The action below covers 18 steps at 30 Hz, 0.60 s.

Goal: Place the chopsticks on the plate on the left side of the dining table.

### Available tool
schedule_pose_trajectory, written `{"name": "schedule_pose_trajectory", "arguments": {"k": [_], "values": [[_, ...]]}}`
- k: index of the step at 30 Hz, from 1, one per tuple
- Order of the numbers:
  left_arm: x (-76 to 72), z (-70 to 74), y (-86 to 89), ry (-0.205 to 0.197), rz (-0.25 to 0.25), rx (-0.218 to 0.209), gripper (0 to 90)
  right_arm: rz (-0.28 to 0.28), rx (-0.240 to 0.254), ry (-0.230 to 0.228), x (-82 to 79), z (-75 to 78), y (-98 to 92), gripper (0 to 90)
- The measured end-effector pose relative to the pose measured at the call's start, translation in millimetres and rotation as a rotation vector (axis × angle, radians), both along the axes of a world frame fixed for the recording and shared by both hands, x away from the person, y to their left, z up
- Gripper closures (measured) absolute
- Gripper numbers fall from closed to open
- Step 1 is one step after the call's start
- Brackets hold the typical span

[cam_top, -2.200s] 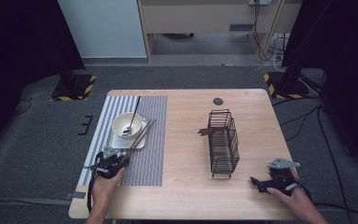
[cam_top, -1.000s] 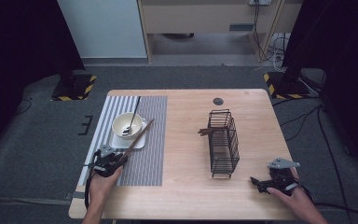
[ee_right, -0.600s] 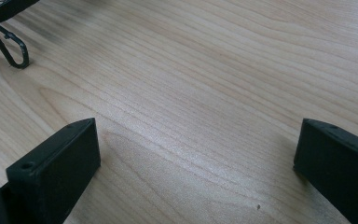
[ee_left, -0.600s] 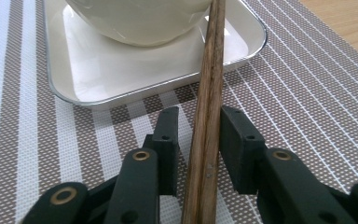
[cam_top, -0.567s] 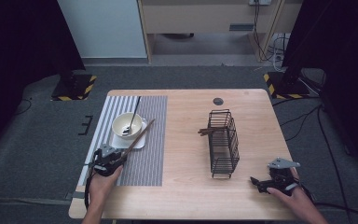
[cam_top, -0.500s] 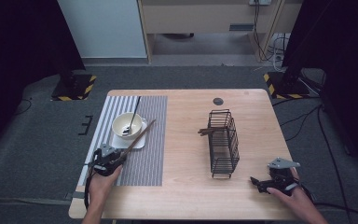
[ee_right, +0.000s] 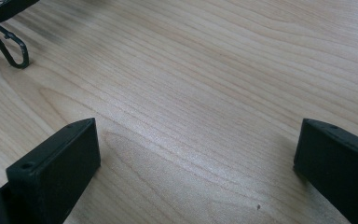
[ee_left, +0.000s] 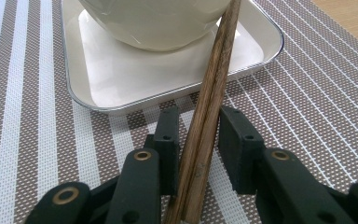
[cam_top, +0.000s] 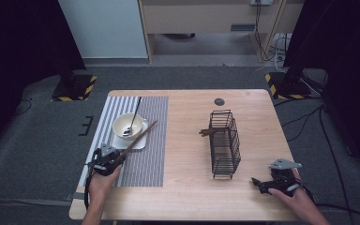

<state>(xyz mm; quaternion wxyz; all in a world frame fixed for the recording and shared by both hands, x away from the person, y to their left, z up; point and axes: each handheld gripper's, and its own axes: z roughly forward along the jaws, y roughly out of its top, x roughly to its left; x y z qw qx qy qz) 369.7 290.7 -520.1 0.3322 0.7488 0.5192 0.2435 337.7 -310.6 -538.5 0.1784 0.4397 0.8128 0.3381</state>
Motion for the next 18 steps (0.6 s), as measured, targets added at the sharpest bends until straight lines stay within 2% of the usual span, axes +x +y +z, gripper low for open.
{"name": "schedule_pose_trajectory", "arguments": {"k": [14, 18], "values": [[1.2, -0.5, 6.7, -0.008, 0.024, 0.007, 64.5, 0.000, 0.000, 0.000, 0.0, 0.0, 0.0, 0.2], [1.2, -0.8, 6.0, -0.012, 0.030, 0.024, 62.5, 0.000, 0.000, 0.000, 0.0, 0.0, 0.0, 0.2]]}}
